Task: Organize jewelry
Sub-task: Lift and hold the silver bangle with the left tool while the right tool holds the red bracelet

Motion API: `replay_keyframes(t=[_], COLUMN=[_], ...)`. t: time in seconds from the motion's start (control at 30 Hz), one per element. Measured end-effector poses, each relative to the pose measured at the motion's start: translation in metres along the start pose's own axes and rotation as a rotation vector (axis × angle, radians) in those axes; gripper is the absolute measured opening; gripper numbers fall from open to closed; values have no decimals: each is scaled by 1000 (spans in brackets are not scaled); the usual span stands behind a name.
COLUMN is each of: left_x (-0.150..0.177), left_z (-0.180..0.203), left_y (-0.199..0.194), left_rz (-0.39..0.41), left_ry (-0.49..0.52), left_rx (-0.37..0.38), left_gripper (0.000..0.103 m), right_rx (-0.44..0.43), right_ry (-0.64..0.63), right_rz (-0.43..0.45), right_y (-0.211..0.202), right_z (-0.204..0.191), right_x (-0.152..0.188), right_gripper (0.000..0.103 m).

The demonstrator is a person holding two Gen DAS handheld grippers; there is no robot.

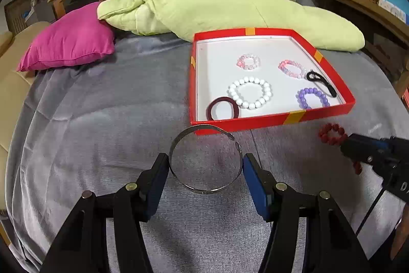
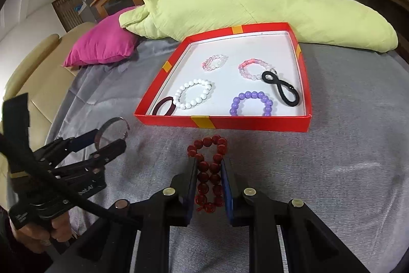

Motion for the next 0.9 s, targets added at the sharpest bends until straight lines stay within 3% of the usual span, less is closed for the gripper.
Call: replay_keyframes(t=[0.17,0.9], left_x=[-4,-20], left_z=[-9,-16], left_y=[-5,-22], left_rz=[17,87], left_ry=[-3,-23], left_rx=[-47,-89], left_gripper=[61,61], right_rx=[-10,-43], right_ry=[1,10], right_rz=[0,37], right_y=[3,0], right_z=[-7,-29], right_x=[-1,-13], right_gripper=[20,20])
Point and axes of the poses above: each gripper's, at about its wrist camera, not at the fingertips, and y roughly the way its jaws point, z to its right, x to its underside, the point moved 9 cm from there along y, roughly the way its jaws point, and after that the axes turned 2 degrees about z, right-handed, at the moved point
